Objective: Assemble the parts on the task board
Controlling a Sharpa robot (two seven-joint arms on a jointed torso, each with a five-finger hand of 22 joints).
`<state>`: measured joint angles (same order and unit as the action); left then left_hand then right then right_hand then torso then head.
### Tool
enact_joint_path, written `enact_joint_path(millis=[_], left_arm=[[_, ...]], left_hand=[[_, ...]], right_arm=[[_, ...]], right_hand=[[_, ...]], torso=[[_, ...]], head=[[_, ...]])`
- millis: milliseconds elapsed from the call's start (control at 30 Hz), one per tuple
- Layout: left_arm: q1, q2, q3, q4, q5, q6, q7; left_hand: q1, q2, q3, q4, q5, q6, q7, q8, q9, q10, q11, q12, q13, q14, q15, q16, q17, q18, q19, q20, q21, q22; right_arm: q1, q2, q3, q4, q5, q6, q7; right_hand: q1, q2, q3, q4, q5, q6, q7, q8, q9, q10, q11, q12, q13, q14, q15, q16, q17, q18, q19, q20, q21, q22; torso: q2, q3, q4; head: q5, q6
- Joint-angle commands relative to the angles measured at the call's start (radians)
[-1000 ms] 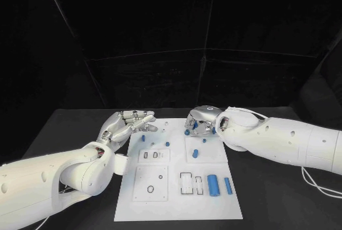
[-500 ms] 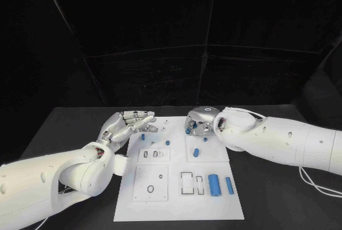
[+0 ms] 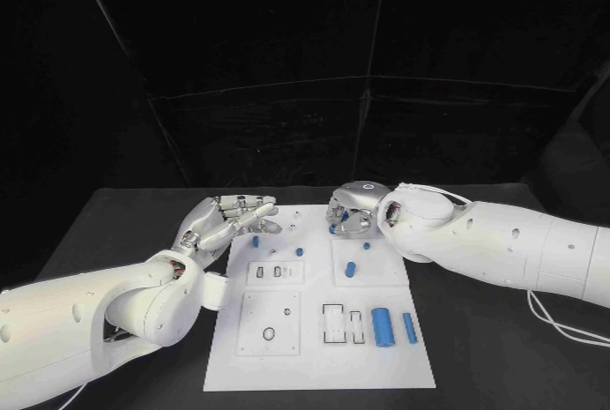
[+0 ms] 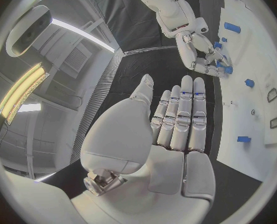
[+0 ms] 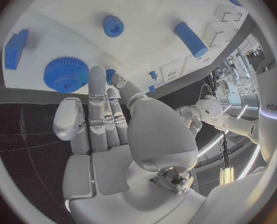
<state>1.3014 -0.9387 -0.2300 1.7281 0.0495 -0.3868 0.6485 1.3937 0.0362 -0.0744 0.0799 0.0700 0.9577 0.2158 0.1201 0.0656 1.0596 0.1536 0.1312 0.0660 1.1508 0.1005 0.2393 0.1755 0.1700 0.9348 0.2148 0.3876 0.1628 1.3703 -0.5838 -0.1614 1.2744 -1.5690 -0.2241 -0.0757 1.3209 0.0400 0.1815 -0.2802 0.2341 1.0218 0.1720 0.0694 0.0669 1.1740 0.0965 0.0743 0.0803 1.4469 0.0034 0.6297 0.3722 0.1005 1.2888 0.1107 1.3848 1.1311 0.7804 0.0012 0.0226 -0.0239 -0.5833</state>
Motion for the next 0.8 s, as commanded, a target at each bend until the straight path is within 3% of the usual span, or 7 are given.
enact_joint_path(millis=[33,800], left_arm=[[0.002,-0.001,0.001,0.000,-0.008,0.015,-0.001],[0.003,-0.001,0.001,-0.002,-0.008,0.017,-0.005]], left_hand=[[0.006,0.004,0.000,-0.007,-0.005,0.004,0.004,-0.005,-0.001,-0.002,0.007,-0.005,-0.001,0.007,0.003,-0.007,0.001,0.013,0.009,-0.001,0.004,-0.001],[0.008,0.006,-0.001,-0.012,-0.005,0.003,0.005,-0.009,-0.001,-0.004,0.008,-0.010,-0.002,0.008,0.003,-0.010,0.003,0.013,0.012,-0.001,0.005,-0.001]], right_arm=[[0.002,0.003,0.002,-0.001,-0.008,-0.002,-0.002],[0.002,0.016,0.005,-0.010,-0.017,0.080,-0.030]], right_hand=[[-0.013,0.000,0.006,0.001,-0.005,-0.003,0.000,-0.003,0.000,0.009,-0.001,0.006,0.001,-0.005,0.000,0.004,0.001,-0.013,0.008,0.002,0.003,0.002],[-0.045,-0.020,0.024,0.012,-0.016,-0.006,-0.002,-0.004,0.000,0.002,-0.001,0.001,0.001,-0.007,0.001,0.011,0.003,-0.014,0.007,0.003,0.013,0.014]], torso=[[0.000,0.0001,0.0012],[0.001,-0.0001,0.0009]], head=[[0.000,0.000],[0.004,-0.008]])
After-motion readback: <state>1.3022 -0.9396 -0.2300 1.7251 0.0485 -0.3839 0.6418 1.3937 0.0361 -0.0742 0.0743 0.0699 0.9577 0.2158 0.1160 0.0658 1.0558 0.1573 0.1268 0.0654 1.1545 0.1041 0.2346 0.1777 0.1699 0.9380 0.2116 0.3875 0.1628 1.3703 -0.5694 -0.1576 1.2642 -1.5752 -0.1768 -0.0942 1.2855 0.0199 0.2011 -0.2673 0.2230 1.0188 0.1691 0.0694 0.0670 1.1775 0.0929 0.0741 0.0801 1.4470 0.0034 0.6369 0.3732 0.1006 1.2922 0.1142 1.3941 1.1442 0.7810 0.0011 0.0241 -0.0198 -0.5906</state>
